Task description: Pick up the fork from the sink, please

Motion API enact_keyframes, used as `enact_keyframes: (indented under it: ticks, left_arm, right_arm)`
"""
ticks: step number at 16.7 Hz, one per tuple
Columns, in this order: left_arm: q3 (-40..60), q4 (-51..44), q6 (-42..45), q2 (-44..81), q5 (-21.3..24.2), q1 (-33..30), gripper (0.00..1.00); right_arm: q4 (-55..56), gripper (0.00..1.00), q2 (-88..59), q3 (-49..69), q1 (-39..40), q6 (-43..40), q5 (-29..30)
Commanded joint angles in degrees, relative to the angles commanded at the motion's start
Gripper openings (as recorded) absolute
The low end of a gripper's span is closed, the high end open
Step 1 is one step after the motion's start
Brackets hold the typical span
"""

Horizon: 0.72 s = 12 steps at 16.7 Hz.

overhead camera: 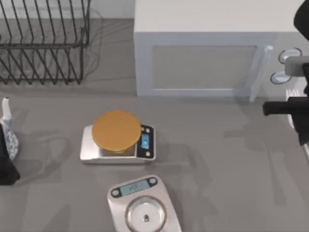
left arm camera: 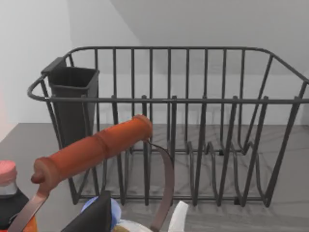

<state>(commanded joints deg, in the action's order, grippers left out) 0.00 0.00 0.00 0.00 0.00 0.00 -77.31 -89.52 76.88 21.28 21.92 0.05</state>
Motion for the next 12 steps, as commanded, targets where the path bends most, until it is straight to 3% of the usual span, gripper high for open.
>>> enact_keyframes:
  ticks: [7,12]
  left_arm:
    - [0.0,0.0,0.0,0.0,0.0,0.0,1.00]
    - [0.0,0.0,0.0,0.0,0.0,0.0,1.00]
  right_arm:
    - [2.3,0.00,-0.5,-2.2,0.0,0.1,-0.1]
    - [16.4,0.00,-2.8,-12.8,0.2,0.3,-0.1]
